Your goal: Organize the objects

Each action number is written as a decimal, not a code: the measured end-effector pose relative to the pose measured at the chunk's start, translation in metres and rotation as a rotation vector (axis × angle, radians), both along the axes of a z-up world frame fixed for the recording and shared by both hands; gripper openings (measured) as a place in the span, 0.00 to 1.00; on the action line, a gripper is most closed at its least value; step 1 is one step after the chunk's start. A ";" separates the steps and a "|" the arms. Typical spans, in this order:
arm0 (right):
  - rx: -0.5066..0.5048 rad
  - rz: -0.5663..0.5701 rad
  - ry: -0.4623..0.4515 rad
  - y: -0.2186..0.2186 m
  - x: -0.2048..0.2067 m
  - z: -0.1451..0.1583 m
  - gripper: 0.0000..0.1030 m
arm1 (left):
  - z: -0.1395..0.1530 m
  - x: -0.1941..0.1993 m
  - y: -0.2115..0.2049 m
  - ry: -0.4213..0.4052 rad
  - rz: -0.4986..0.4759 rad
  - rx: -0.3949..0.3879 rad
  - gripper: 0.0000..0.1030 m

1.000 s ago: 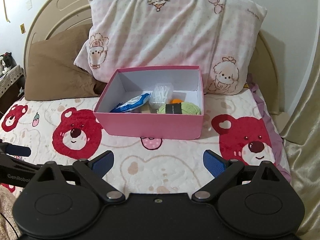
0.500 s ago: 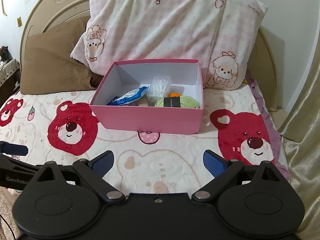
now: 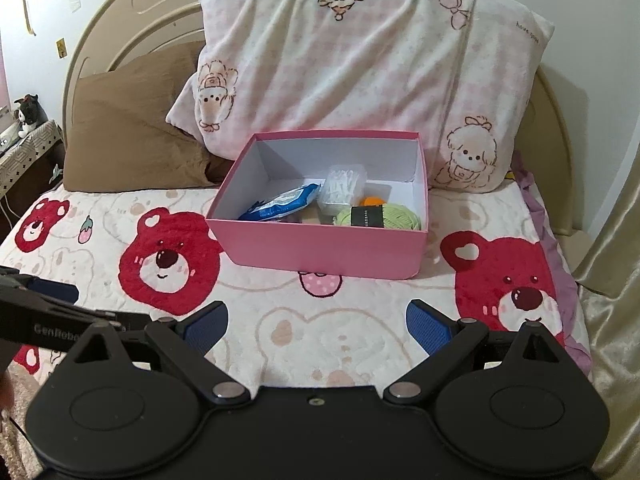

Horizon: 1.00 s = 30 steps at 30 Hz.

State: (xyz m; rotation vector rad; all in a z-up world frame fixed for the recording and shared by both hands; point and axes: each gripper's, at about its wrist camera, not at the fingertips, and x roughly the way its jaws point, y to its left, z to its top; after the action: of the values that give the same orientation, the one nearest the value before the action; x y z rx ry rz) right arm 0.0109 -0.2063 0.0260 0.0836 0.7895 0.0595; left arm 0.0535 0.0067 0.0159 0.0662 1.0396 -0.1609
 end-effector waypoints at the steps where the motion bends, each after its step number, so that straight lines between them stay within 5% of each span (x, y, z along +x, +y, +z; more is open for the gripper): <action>1: 0.004 -0.001 0.004 -0.001 0.000 0.000 0.95 | 0.000 0.001 0.000 0.000 0.004 0.003 1.00; 9: -0.018 -0.019 0.037 -0.002 0.003 -0.002 0.95 | 0.002 0.002 0.002 0.004 -0.003 -0.031 1.00; 30: -0.009 -0.049 0.056 0.006 0.000 -0.005 0.95 | 0.004 0.004 0.003 0.014 0.028 0.049 1.00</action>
State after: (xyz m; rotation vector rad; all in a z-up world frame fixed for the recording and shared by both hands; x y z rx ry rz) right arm 0.0108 -0.2007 0.0213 0.0959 0.8435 0.0069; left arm 0.0576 0.0099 0.0198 0.0952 1.0577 -0.1103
